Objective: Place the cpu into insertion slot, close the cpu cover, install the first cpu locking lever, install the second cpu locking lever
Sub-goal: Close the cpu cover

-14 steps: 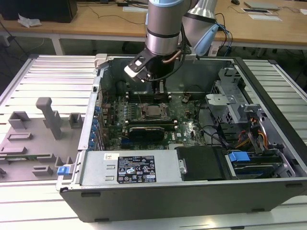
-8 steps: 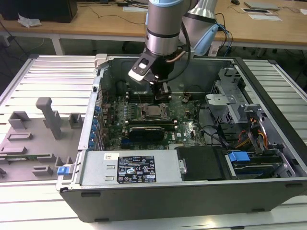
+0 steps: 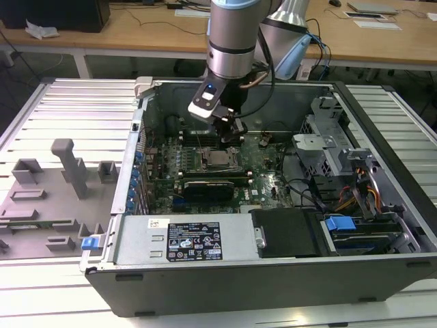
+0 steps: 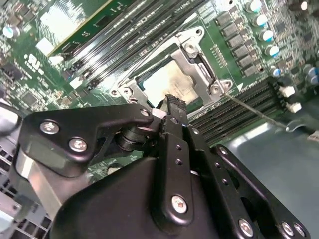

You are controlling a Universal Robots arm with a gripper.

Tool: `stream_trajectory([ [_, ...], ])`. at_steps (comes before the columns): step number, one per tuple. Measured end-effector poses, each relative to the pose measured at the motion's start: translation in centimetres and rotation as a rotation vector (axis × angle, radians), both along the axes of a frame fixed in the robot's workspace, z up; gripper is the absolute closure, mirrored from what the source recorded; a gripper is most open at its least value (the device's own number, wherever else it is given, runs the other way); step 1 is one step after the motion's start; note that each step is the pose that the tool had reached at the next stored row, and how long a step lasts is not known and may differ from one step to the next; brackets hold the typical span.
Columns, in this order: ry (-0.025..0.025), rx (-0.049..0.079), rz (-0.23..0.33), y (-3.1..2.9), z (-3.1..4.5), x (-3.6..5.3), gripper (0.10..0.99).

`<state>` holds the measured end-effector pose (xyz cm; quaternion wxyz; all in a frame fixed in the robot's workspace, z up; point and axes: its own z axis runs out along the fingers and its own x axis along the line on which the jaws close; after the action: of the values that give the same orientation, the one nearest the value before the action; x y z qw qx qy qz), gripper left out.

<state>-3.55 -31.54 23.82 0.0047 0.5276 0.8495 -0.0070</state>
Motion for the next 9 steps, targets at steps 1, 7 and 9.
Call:
stream_trajectory([
  [1, 0.0, -0.001, 0.016, 0.0, 0.0, -0.01, 0.98],
  [7, 0.0, -0.007, 0.142, 0.0, -0.01, -0.05, 0.98],
  [9, 0.0, -0.01, 0.195, 0.0, -0.01, -0.06, 0.98],
])
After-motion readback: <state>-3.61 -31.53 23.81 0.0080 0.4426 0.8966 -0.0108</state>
